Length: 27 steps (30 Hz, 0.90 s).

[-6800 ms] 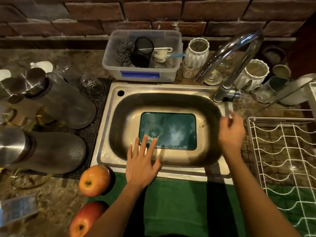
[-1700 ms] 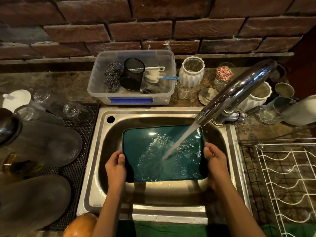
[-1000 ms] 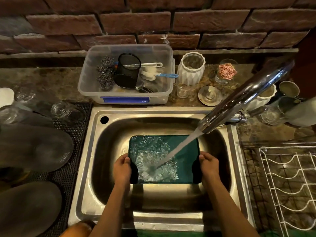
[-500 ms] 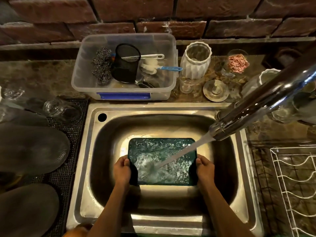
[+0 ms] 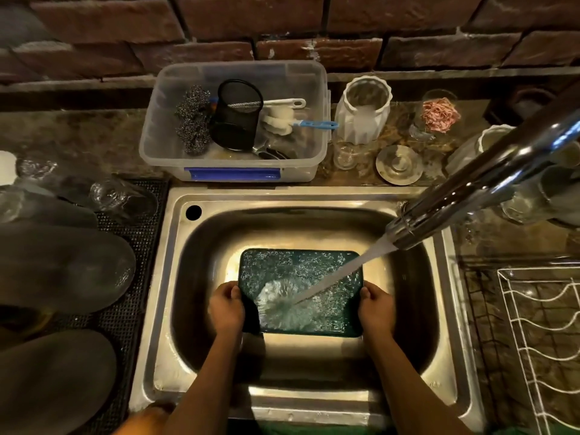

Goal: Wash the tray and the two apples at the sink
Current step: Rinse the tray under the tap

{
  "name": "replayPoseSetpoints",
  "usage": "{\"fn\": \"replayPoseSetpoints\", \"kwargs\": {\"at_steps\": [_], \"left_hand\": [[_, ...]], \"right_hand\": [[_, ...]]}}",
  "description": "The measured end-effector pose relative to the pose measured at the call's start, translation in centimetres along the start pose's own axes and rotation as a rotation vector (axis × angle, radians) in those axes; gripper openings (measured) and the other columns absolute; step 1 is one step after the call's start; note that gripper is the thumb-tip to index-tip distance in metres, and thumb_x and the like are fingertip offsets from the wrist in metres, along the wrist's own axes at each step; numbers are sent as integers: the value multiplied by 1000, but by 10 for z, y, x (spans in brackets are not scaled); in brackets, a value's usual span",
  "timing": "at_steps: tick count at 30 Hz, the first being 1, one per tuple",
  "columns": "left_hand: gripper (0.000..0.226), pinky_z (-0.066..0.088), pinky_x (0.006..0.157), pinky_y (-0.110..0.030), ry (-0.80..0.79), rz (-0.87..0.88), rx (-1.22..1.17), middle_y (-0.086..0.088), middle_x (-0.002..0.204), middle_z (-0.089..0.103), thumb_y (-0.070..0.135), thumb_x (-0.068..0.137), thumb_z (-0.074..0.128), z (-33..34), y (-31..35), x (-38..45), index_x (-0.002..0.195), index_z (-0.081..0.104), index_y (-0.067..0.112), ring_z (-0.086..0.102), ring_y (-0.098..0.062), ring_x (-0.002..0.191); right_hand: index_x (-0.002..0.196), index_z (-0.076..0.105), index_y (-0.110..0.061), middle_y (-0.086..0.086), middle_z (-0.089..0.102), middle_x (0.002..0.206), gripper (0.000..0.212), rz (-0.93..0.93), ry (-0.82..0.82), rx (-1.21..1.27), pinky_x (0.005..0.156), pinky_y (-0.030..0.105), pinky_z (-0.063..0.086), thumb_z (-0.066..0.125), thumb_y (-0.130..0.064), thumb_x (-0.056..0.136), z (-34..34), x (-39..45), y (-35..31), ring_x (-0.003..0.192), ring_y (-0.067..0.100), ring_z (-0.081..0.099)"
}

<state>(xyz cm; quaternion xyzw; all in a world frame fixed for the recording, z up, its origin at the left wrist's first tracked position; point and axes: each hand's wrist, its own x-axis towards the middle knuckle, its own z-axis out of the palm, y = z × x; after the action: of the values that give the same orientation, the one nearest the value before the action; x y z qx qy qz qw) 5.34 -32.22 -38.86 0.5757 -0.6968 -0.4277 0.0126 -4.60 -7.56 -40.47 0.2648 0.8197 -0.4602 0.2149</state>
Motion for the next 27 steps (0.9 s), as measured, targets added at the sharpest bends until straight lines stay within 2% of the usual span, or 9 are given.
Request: {"fn": "replayPoseSetpoints", "kwargs": {"at_steps": [3,6,9,13,15,17,19,23,27], "left_hand": [[20,48,89,-37,7,33,58,-23,108,71,-1,93,59,-14,11,-10,110,71,2,66,-38,104],[26,48,94,-40,-12,163,123,-24,114,69,-1,93,58,-31,21,-28,117,68,0,65,-38,108],[32,46,99,-50,-49,361,252,-22,122,64,2,92,59,-51,25,-61,124,65,2,59,-40,114],[40,48,92,-48,-71,669,563,-15,116,65,7,82,71,-64,10,-96,121,66,7,60,-36,108],[42,47,98,-51,-72,745,665,-12,117,66,15,79,74,-62,-9,-111,121,66,11,60,-33,111],[39,40,106,-53,-30,853,681,-12,122,66,27,84,64,-85,-44,-189,120,67,14,59,-33,117],[47,34,110,-54,-113,881,752,-13,131,65,38,87,53,-77,-66,-200,125,68,14,56,-36,125],[61,27,115,-54,-112,859,829,-11,146,55,51,88,49,-79,-74,-190,139,59,19,44,-35,140],[61,24,117,-53,-152,840,863,-9,150,50,55,90,48,-77,-73,-192,141,55,22,38,-32,144]], "right_hand": [[118,69,1,21,71,116,27,-5,-23,-31,96,41,50,52,-2,98,-7,-3,-9,111,38,63],[114,71,-1,21,71,115,23,-27,-29,-85,96,41,47,55,-5,97,-23,-9,-16,113,38,62],[113,71,-2,23,72,110,23,-109,-64,-121,93,44,50,56,-6,97,-47,-25,-21,108,38,65],[115,71,-1,21,71,116,26,-224,-84,-180,94,38,48,51,-4,98,-59,-44,-30,109,35,64],[114,71,1,19,71,116,26,-283,-92,-171,95,36,46,51,-4,98,-62,-47,-27,109,33,63],[114,71,2,17,70,114,26,-418,-91,-181,96,36,47,51,-6,99,-114,-111,-12,108,30,62],[114,70,-2,12,70,111,24,-420,-94,-122,90,31,46,52,-10,100,-120,-108,-8,102,24,61],[105,70,-17,2,69,97,17,-375,-125,-39,76,24,43,54,-15,100,-116,-106,-10,87,13,59],[112,68,-16,4,67,94,21,-285,-116,208,75,29,47,51,-17,101,-125,-89,-33,81,16,58]]}}
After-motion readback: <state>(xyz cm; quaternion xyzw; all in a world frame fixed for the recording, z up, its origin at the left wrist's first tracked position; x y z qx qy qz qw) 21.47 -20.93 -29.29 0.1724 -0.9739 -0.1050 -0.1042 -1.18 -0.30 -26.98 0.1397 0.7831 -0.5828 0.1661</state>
